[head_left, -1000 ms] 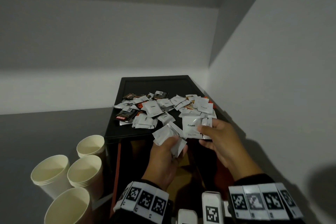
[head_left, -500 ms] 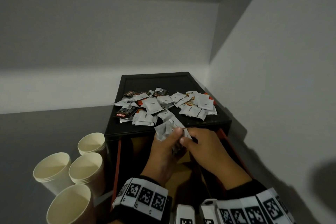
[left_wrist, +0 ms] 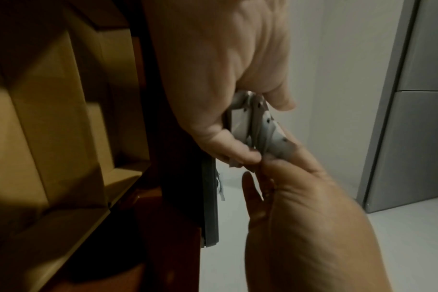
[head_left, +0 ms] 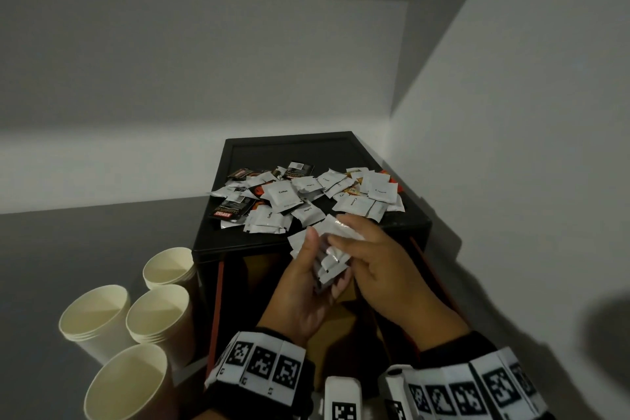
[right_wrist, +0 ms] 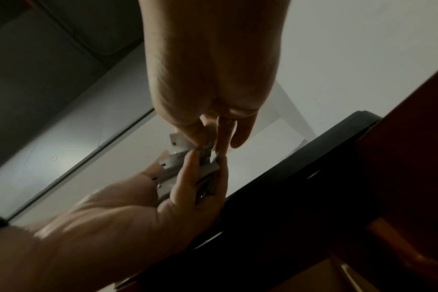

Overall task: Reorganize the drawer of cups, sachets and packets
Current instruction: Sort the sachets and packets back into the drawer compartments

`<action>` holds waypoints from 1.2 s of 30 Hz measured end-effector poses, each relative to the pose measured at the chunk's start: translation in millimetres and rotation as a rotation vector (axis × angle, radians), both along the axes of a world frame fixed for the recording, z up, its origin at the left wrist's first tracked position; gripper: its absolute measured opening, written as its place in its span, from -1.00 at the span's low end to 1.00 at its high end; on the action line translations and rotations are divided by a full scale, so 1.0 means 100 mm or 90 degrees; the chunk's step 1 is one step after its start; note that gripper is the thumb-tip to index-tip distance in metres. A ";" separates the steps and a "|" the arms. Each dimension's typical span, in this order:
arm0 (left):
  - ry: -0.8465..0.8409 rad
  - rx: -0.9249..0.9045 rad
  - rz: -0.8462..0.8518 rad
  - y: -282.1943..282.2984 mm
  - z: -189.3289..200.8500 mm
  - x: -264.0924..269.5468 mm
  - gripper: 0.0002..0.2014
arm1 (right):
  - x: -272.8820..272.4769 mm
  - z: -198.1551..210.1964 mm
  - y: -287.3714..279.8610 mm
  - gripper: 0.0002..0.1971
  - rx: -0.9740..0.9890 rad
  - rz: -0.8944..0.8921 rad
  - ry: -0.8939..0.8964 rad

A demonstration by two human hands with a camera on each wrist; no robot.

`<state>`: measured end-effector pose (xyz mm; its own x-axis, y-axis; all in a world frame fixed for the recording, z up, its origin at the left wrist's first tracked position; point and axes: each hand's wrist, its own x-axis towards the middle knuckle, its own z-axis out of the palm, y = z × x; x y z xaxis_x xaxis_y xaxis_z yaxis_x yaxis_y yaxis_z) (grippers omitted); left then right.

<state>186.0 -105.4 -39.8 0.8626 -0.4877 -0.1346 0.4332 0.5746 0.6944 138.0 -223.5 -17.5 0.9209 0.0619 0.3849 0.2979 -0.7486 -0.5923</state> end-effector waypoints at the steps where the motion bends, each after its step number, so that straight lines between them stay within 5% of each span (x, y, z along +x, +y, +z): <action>1: -0.002 0.004 -0.002 0.01 0.00 0.00 -0.55 | 0.00 -0.01 0.01 -0.50 0.008 0.018 0.030; 5: -0.006 0.018 -0.008 0.02 0.00 -0.01 -0.63 | -0.03 0.05 0.03 -0.39 0.159 0.074 0.061; 9: -0.006 0.021 -0.022 0.01 -0.02 0.00 -0.87 | -0.03 0.09 0.03 -0.35 0.280 -0.004 0.074; 14: -0.009 0.035 -0.045 -0.01 0.01 -0.02 -0.85 | -0.03 0.14 0.09 -0.39 0.290 -0.046 0.232; 18: -0.028 0.037 -0.082 -0.02 0.02 -0.04 -0.61 | -0.02 0.11 0.09 -0.60 0.324 -0.040 0.258; 22: -0.034 0.099 -0.072 -0.02 0.02 -0.04 -0.38 | -0.02 0.08 0.10 -0.55 0.393 -0.037 0.312; 27: 0.042 0.150 -0.013 -0.12 0.05 -0.06 -0.43 | 0.00 0.03 0.10 -0.53 0.236 -0.082 0.243; 31: 0.185 0.044 -0.041 -0.07 -0.01 -0.01 -0.25 | 0.00 -0.02 0.12 -0.51 0.140 -0.078 0.228; 36: 0.253 -0.099 -0.039 -0.02 -0.12 0.01 -0.45 | 0.00 -0.04 0.19 -0.14 0.037 -0.031 0.261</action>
<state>187.2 -107.6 -51.7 0.7273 -0.5768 -0.3719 0.6861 0.6239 0.3742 138.1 -204.7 -21.6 0.9999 0.0038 -0.0124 -0.0059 -0.7179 -0.6961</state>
